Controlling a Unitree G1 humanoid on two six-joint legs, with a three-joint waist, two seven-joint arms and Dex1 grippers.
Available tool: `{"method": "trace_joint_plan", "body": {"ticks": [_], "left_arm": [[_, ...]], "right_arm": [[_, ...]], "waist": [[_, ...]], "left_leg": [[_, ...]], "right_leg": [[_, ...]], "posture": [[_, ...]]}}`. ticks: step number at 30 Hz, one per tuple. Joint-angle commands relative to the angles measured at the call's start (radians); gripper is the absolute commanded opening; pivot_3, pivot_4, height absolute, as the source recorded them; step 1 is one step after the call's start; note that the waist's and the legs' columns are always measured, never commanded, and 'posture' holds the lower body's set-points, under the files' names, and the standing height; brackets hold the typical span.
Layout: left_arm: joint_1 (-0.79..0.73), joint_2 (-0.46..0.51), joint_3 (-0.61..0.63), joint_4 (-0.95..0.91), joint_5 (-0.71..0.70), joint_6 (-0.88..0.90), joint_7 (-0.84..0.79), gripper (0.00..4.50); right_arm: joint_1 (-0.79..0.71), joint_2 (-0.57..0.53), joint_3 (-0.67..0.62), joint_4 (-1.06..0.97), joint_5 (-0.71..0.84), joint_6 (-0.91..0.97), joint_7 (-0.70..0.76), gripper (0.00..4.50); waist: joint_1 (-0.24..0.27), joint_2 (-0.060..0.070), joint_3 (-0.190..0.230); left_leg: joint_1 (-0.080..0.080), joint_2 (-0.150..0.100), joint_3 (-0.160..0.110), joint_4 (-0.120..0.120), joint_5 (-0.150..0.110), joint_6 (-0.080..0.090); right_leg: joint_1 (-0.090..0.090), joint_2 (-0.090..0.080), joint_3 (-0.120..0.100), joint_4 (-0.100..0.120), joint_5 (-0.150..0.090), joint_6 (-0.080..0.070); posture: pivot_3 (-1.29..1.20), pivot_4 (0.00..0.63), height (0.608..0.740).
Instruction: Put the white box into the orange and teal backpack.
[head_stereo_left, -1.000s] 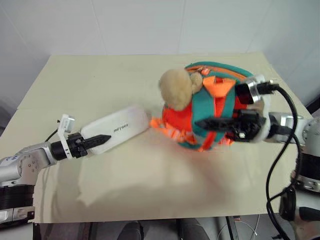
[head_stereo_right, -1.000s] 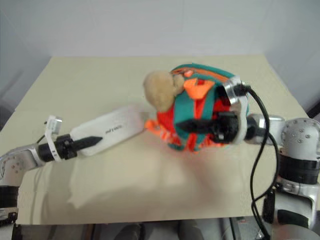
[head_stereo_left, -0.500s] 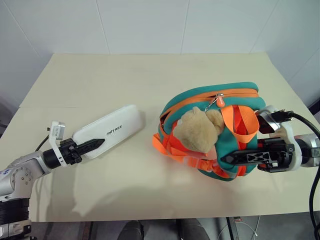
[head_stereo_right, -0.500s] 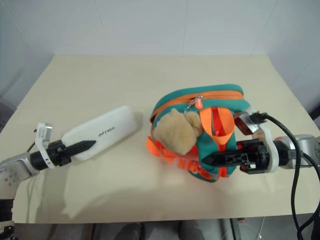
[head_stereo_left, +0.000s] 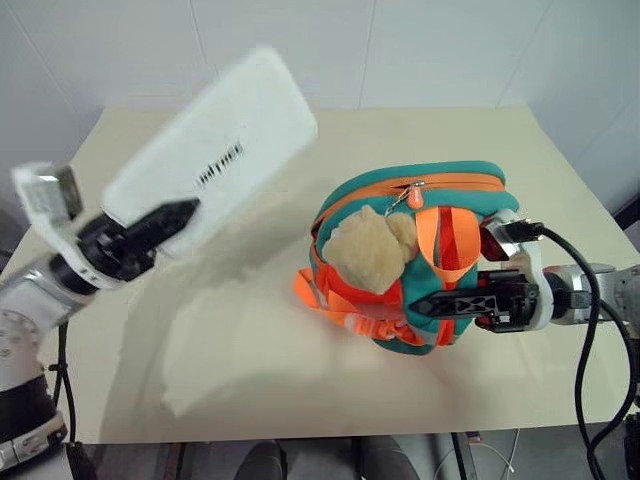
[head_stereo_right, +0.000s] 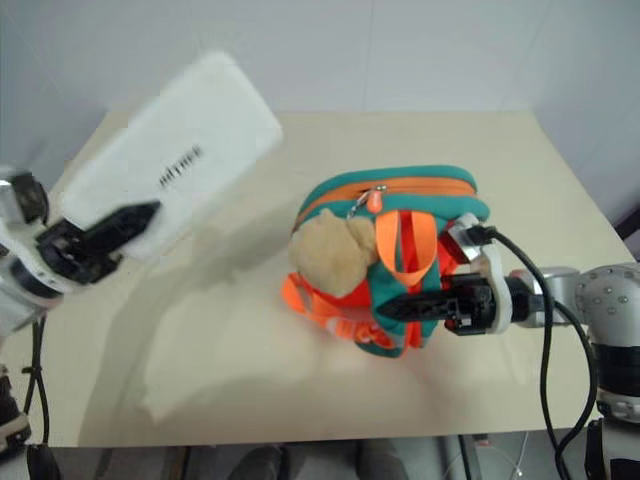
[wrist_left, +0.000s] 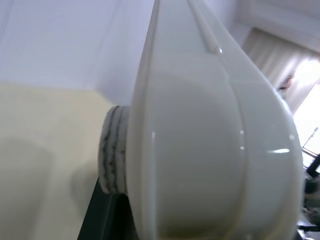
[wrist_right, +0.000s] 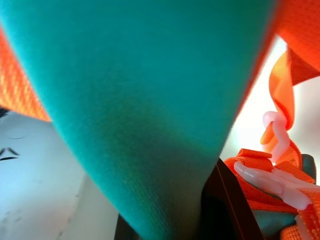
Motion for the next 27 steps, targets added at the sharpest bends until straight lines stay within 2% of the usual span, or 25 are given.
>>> {"method": "trace_joint_plan", "body": {"ticks": [1,6,14,18,27], "left_arm": [[-0.031,0.032,-0.028,-0.049,-0.088,0.042,0.0,1.25],[-0.074,0.073,-0.137,-0.049,-0.01,0.026,-0.081,1.25],[-0.149,0.101,-0.33,0.036,0.312,-0.208,-0.259,1.25],[-0.212,0.096,-0.376,0.12,0.437,-0.334,-0.317,1.25],[-0.355,0.126,-0.407,0.284,0.557,-0.43,-0.42,1.25]], "right_arm": [[-0.005,0.017,0.016,-0.018,-0.024,-0.022,0.022,0.54],[-0.01,0.035,0.028,-0.022,-0.051,-0.039,0.031,0.54],[0.009,0.055,0.016,-0.05,-0.051,-0.043,0.014,0.54],[0.025,0.06,0.004,-0.062,-0.043,-0.044,0.0,0.54],[0.04,0.08,-0.012,-0.07,-0.034,-0.045,-0.025,0.54]], "waist": [[0.002,0.0,0.0],[0.003,0.0,0.0],[0.004,0.0,0.0],[0.004,0.0,0.0],[0.003,0.0,0.0]], "left_leg": [[0.0,0.0,0.0,0.0,0.0,0.0],[0.0,0.0,0.0,0.003,0.0,0.0],[0.001,0.0,0.0,0.003,0.001,-0.001],[0.001,0.0,0.0,0.003,0.001,-0.002],[0.001,0.0,0.0,0.004,0.001,-0.001]], "right_leg": [[0.0,0.0,0.0,0.0,0.0,0.0],[0.001,0.001,0.0,0.002,0.0,0.0],[0.001,0.002,-0.001,0.001,0.0,-0.001],[0.002,0.002,0.0,0.002,0.0,-0.001],[0.002,0.002,-0.001,0.003,0.0,-0.001]], "posture": [[0.0,0.15,0.74],[0.0,0.15,0.74],[0.0,0.15,0.74],[0.0,0.15,0.74],[0.0,0.15,0.74]]}}
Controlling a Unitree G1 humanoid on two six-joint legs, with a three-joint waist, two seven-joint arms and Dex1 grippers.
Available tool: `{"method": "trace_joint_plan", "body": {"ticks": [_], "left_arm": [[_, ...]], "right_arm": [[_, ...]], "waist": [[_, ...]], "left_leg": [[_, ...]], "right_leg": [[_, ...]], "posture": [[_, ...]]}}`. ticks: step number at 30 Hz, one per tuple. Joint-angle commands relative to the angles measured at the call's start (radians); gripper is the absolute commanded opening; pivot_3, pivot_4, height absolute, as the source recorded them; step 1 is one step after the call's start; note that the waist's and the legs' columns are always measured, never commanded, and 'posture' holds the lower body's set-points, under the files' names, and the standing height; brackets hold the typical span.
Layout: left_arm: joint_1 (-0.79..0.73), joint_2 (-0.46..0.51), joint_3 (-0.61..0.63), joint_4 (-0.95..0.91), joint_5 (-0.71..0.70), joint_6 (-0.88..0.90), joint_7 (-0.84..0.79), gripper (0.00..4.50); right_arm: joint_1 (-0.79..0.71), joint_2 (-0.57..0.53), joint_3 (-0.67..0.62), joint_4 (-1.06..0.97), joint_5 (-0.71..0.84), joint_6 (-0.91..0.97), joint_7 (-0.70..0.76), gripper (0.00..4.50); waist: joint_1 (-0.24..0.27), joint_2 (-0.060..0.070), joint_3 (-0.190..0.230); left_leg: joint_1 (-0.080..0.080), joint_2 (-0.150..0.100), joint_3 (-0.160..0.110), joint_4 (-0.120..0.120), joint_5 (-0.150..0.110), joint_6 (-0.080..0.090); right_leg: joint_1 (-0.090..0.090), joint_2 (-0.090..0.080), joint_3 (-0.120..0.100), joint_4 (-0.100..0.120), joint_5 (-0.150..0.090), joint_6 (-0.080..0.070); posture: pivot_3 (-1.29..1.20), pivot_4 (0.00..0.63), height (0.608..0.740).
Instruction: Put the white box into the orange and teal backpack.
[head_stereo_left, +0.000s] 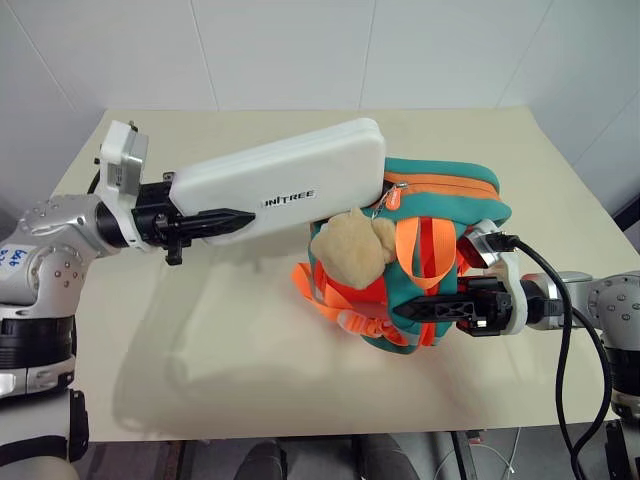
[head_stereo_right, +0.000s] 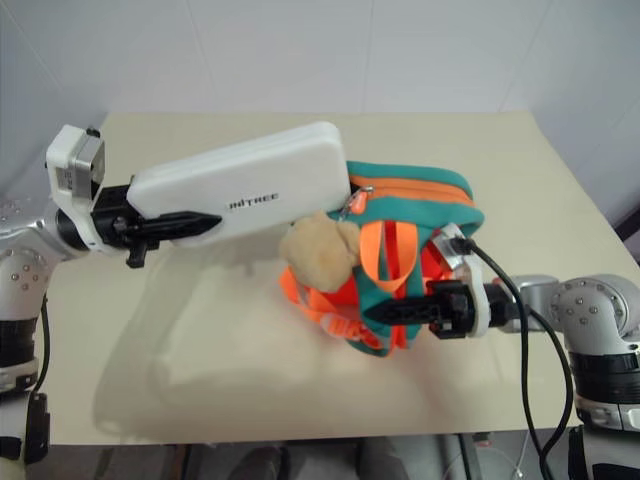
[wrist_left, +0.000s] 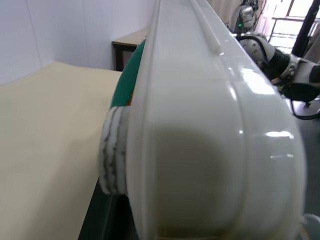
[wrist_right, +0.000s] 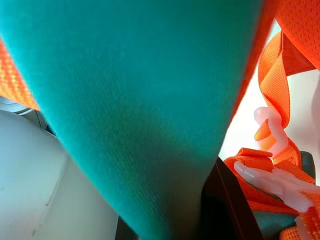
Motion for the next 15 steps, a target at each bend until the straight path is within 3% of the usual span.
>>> {"method": "trace_joint_plan", "body": {"ticks": [1,9,15], "left_arm": [[-0.048,0.036,0.014,0.043,0.048,-0.026,-0.022,1.25],[-0.093,0.085,-0.082,0.135,0.204,-0.136,-0.151,1.25],[-0.227,0.046,-0.158,0.245,0.278,-0.171,-0.188,1.25]], "right_arm": [[0.006,0.008,-0.015,-0.033,0.025,0.006,-0.004,0.54],[-0.003,0.033,-0.009,-0.027,0.016,-0.003,-0.011,0.54],[-0.018,0.053,-0.002,-0.018,0.007,-0.008,-0.009,0.54]], "waist": [[0.0,0.0,0.0],[-0.001,0.0,0.0],[0.001,0.0,0.0]], "left_leg": [[0.0,0.0,0.0,0.0,0.0,0.0],[0.0,0.0,0.0,0.001,0.0,0.0],[0.0,0.0,0.0,0.004,0.0,0.001]], "right_leg": [[0.0,0.0,0.0,0.0,0.0,0.0],[0.0,0.0,0.0,0.001,0.0,0.0],[0.001,0.0,0.0,0.004,0.0,0.0]], "posture": [[0.0,0.15,0.74],[0.0,0.15,0.74],[0.0,0.15,0.74]]}}
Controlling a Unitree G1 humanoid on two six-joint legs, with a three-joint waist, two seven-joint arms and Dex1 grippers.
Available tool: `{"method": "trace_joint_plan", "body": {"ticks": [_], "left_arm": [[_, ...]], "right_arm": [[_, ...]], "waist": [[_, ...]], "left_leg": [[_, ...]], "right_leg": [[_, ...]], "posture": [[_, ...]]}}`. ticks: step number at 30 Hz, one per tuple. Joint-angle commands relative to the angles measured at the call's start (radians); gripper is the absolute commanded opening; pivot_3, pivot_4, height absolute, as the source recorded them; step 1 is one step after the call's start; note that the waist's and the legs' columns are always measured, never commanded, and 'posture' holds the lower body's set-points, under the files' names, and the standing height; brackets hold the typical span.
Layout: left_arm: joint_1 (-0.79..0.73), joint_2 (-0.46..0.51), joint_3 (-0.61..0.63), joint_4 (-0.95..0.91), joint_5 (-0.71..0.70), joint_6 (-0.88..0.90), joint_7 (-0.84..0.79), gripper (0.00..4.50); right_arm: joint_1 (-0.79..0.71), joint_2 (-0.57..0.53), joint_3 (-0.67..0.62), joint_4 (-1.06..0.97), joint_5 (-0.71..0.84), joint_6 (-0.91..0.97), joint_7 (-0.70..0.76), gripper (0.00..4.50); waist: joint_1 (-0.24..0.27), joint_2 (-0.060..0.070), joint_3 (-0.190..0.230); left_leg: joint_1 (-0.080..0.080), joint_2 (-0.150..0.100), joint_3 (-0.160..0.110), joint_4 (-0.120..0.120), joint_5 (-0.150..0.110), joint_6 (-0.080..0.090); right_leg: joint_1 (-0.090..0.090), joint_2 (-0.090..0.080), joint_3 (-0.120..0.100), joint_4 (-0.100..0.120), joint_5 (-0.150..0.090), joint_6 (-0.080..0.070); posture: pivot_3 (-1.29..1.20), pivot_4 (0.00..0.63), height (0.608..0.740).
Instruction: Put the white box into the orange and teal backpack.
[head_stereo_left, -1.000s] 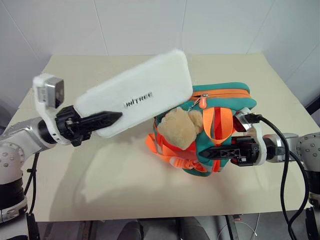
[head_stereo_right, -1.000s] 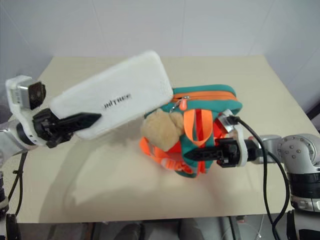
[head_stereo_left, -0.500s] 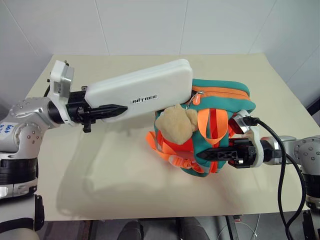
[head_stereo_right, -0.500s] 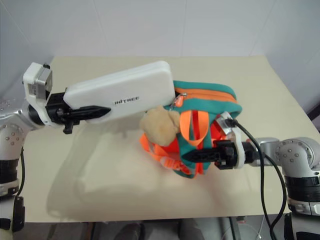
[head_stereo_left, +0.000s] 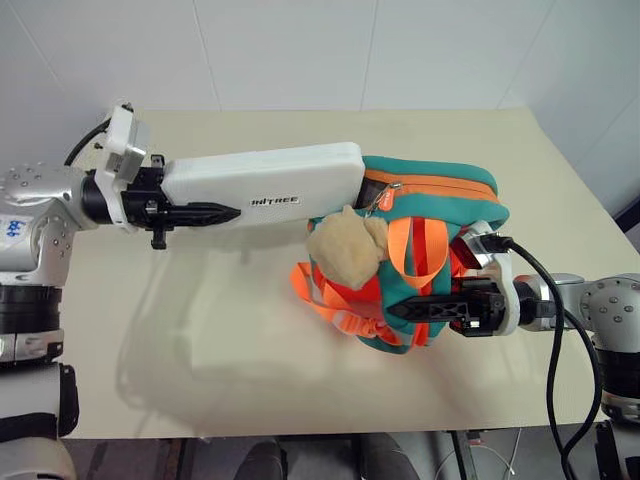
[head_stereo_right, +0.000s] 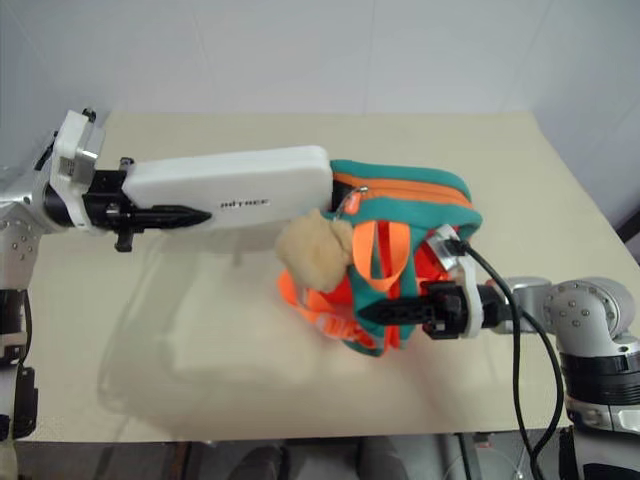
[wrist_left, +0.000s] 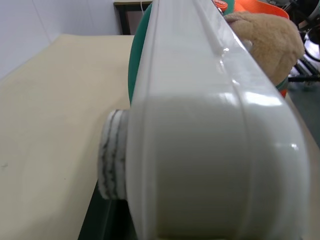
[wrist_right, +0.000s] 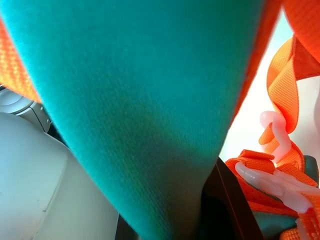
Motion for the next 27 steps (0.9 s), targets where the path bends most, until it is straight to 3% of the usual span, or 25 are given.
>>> {"method": "trace_joint_plan", "body": {"ticks": [1,8,18,27], "left_arm": [[-0.076,-0.017,-0.055,0.056,0.082,-0.039,-0.031,1.25],[-0.231,-0.076,-0.155,0.155,0.187,-0.101,-0.14,1.25],[-0.293,-0.036,-0.224,0.337,0.34,-0.297,-0.22,1.25],[-0.35,-0.222,-0.243,0.347,0.3,-0.254,-0.205,1.25]], "right_arm": [[-0.016,0.011,0.0,-0.015,0.009,-0.004,0.006,0.54],[-0.028,0.025,0.006,-0.01,0.001,-0.005,0.007,0.54],[0.001,0.028,-0.015,-0.028,0.011,-0.006,-0.008,0.54],[0.003,0.044,-0.014,-0.032,0.009,-0.02,-0.025,0.54]], "waist": [[0.0,0.0,0.0],[0.001,0.0,0.0],[-0.004,-0.001,0.0],[0.012,-0.001,0.0]], "left_leg": [[0.0,0.0,0.0,0.0,0.0,0.0],[0.0,0.0,0.0,0.003,0.0,0.001],[0.0,0.0,0.0,0.003,0.0,0.002],[-0.001,0.0,-0.001,0.005,0.0,0.002]], "right_leg": [[0.0,0.0,0.0,0.0,0.0,0.0],[0.0,0.0,0.0,0.002,0.0,0.0],[0.0,0.0,0.0,0.004,0.0,0.0],[0.0,0.0,0.0,0.004,0.0,0.001]], "posture": [[0.0,0.15,0.74],[0.0,0.15,0.74],[0.0,0.15,0.74],[0.0,0.15,0.74]]}}
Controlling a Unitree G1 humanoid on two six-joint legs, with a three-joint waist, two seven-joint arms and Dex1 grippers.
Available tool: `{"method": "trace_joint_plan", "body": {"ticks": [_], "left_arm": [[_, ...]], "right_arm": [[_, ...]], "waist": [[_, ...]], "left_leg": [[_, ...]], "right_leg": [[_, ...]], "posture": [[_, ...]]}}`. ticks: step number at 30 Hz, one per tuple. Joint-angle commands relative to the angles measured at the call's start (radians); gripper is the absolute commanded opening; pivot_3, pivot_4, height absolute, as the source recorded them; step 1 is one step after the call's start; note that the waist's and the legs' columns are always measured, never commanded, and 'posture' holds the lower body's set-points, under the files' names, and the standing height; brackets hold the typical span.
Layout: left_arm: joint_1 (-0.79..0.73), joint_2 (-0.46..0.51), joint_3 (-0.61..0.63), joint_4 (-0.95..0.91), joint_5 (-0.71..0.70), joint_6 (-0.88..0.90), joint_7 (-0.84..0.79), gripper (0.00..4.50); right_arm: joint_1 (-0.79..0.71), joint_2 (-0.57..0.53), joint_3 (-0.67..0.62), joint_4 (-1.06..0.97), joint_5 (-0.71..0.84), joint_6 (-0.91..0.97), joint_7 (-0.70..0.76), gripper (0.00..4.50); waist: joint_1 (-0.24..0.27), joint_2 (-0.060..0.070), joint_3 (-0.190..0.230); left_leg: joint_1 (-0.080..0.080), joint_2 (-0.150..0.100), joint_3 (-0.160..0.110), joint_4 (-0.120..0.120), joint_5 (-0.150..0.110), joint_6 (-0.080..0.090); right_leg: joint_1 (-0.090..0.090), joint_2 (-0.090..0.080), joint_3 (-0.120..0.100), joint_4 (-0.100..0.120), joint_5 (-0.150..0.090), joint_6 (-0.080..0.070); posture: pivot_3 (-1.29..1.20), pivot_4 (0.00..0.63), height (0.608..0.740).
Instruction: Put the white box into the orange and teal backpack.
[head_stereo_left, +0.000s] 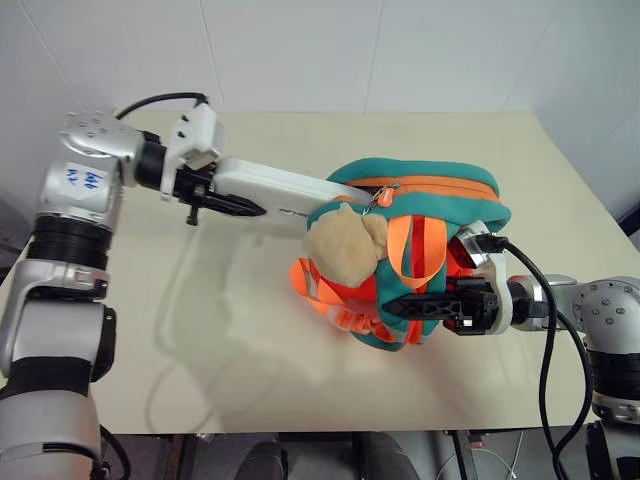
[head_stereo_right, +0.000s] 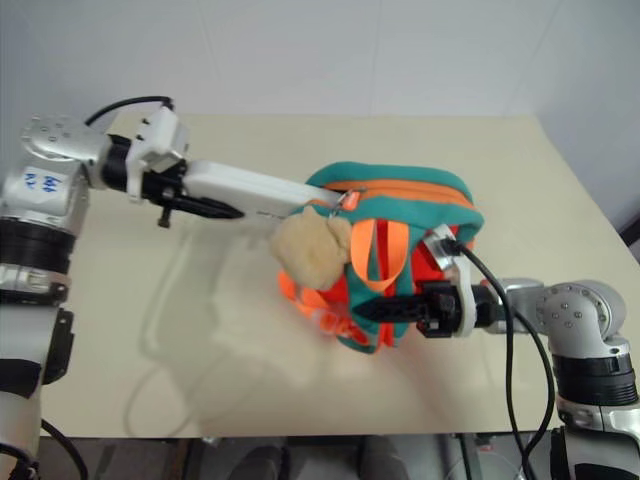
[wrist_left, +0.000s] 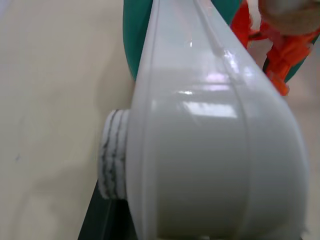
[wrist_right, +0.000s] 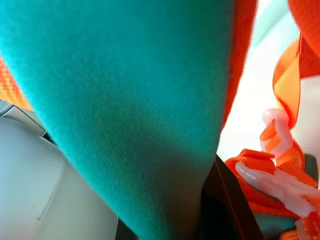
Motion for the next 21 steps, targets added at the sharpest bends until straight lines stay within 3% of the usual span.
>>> {"method": "trace_joint_plan", "body": {"ticks": [1,10,18,21], "left_arm": [[-0.052,-0.064,0.001,-0.003,-0.011,0.014,-0.063,1.25],[-0.115,-0.262,-0.034,0.114,0.034,-0.037,-0.061,1.25],[-0.143,-0.366,-0.076,0.137,0.108,-0.049,-0.06,1.25],[-0.128,-0.399,-0.085,0.093,0.121,-0.009,-0.034,2.16]], "right_arm": [[-0.004,0.009,-0.006,-0.028,0.016,-0.002,-0.008,0.54],[-0.017,0.023,0.008,-0.027,0.004,-0.01,-0.007,0.54],[0.002,0.04,0.006,-0.048,0.007,-0.011,-0.02,0.54],[0.015,0.046,0.001,-0.059,0.01,-0.01,-0.026,0.54]], "waist": [[0.004,0.0,0.0],[0.0,0.0,0.0],[0.012,0.0,0.0],[0.013,0.0,0.0]], "left_leg": [[0.0,0.0,0.0,0.0,0.0,0.0],[0.0,0.0,0.001,0.0,-0.001,0.002],[0.0,0.0,0.001,0.0,-0.001,0.002],[0.0,0.0,0.001,0.0,-0.001,0.002]], "right_leg": [[0.0,0.0,0.0,0.0,0.0,0.0],[-0.002,0.0,0.0,0.0,0.0,0.0],[-0.001,0.0,0.0,0.0,0.0,0.0],[-0.001,0.0,0.0,0.0,0.0,0.0]], "posture": [[0.0,0.15,0.74],[0.0,0.15,0.74],[0.0,0.15,0.74],[0.0,0.15,0.74]]}}
